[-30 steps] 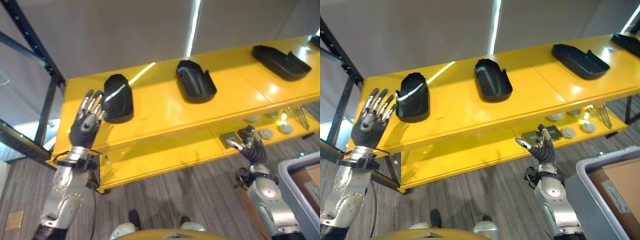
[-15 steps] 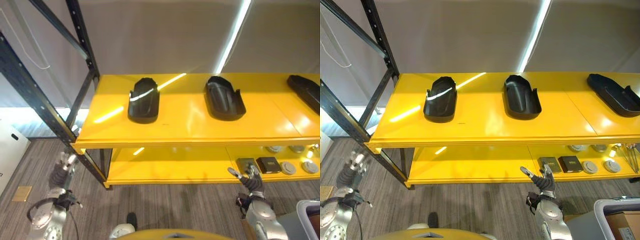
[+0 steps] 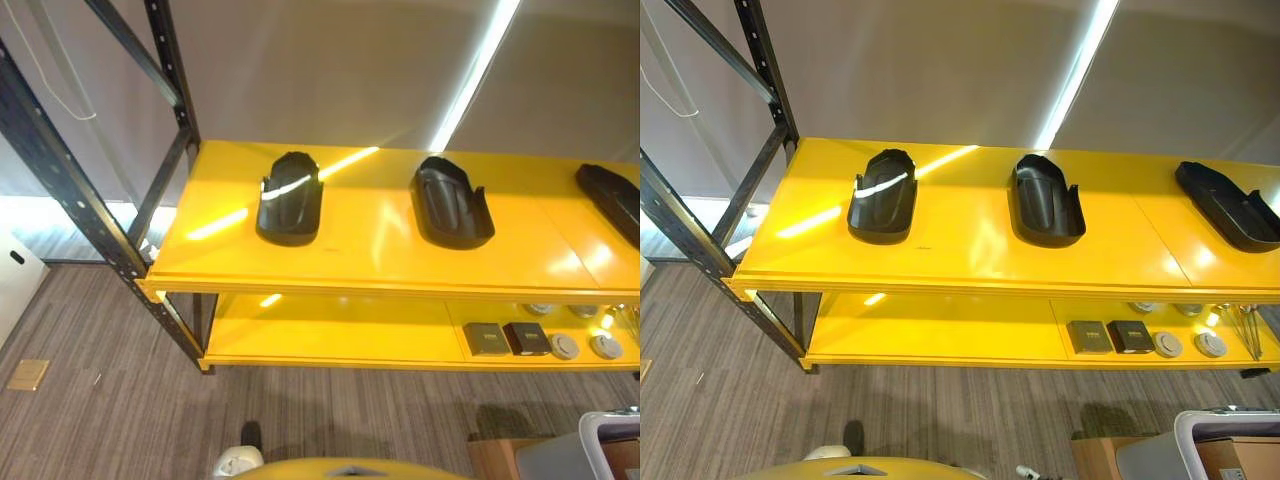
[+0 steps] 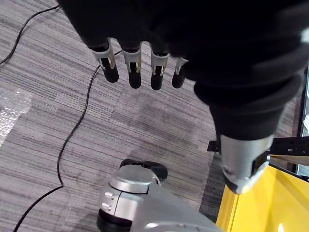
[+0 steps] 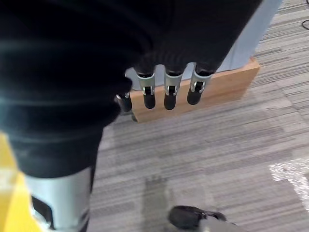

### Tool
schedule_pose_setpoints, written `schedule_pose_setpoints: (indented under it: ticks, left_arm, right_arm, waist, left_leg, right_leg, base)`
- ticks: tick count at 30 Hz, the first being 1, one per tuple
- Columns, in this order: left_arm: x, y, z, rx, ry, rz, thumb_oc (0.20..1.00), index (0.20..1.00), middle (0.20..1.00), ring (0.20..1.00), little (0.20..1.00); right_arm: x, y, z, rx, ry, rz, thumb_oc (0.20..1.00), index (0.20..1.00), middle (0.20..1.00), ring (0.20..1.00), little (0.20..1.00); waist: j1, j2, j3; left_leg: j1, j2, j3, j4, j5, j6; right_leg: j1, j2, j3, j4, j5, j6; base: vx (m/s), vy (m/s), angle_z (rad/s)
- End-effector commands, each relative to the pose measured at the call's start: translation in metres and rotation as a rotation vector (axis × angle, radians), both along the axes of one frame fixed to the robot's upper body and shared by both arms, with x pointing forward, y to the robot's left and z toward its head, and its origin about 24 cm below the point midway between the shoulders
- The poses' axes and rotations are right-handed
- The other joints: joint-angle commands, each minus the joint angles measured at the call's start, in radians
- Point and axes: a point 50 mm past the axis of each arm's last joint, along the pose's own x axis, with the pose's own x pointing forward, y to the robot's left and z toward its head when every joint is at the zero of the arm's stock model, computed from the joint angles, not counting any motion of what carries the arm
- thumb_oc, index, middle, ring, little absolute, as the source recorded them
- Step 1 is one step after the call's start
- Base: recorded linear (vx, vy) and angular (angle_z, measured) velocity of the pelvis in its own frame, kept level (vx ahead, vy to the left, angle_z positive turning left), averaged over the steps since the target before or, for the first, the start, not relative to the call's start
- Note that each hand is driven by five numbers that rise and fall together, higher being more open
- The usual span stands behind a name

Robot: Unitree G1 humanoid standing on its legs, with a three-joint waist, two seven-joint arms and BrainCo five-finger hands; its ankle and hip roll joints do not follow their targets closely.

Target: Move parts from the plastic box to the shelf.

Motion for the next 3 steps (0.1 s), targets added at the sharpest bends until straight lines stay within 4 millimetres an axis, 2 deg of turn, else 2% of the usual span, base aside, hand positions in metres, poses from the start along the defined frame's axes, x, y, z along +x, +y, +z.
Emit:
schedule_pose_setpoints:
  ticks: [1, 3]
  left_arm:
    - [0.0555, 0.0101, 0.0074, 0.067, -0.176, -0.081, 1.0, 1.0, 1.0, 1.0, 1.0]
    - [0.0588, 0.0095, 0.0075, 0.074, -0.181, -0.084, 1.0, 1.0, 1.0, 1.0, 1.0]
  right_arm:
    - [0.0198, -0.0035, 0.0035, -0.001, -0.035, 0.143, 1.0, 1.0, 1.0, 1.0, 1.0]
    - [0.0231, 0.0001, 0.0034, -0.007, -0.045, 0.17, 1.0, 1.0, 1.0, 1.0, 1.0]
  waist:
    - [0.001, 0.013, 0.024]
    - [-0.002, 0.014, 0.025]
  left_leg:
    - [0.076, 0.077, 0.024, 0.055, -0.092, -0.018]
    - [0.072, 0.075, 0.025, 0.061, -0.098, -0.017]
  right_leg:
    - [-0.089, -0.02, 0.024, 0.038, 0.04, 0.016]
    - [-0.092, -0.023, 0.025, 0.041, 0.037, 0.017]
  base:
    - [0.0, 0.055, -0.04]
    - [-0.02, 0.046, -0.01]
